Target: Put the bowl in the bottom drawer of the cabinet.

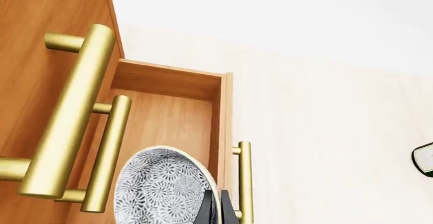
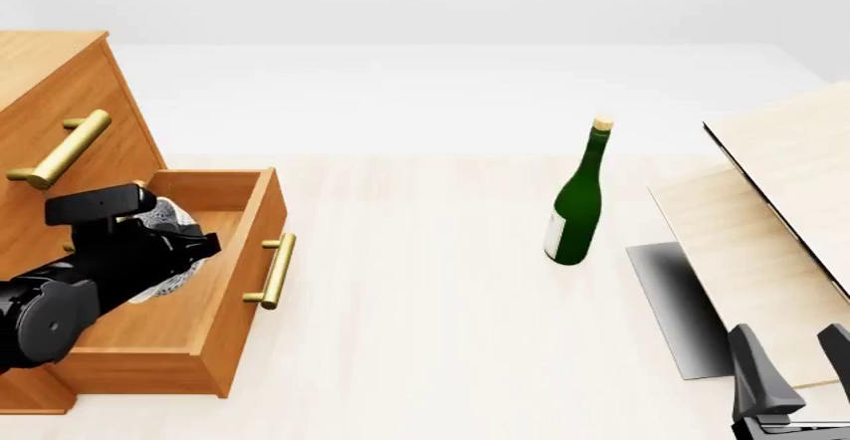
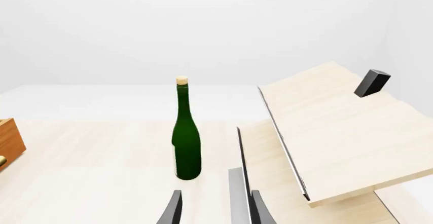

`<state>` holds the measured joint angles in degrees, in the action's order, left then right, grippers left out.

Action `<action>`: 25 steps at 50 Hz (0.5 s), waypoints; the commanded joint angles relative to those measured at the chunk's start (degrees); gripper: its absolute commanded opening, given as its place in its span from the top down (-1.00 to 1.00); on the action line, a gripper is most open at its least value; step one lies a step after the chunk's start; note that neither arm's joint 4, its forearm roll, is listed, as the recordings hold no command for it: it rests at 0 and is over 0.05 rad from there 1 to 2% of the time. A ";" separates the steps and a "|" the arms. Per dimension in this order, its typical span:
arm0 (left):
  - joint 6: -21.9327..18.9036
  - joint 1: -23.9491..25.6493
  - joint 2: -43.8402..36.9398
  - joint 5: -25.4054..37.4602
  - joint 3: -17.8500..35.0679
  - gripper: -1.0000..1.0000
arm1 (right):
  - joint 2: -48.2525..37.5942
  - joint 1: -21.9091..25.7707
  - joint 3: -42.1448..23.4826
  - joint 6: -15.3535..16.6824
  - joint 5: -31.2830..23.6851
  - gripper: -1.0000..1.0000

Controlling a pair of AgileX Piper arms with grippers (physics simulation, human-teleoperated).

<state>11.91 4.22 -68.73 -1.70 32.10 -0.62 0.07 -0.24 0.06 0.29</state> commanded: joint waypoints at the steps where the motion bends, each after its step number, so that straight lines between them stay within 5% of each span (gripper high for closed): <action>1: -0.89 -1.04 -1.30 -0.88 0.01 1.00 | 0.00 0.01 0.00 -0.01 0.00 -1.00; 25: -4.21 -2.83 -4.38 -1.44 -0.31 1.00 | 0.02 0.00 0.00 -0.01 0.00 -1.00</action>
<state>9.60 2.61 -72.18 -3.77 31.22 -0.62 0.08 -0.24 0.06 0.29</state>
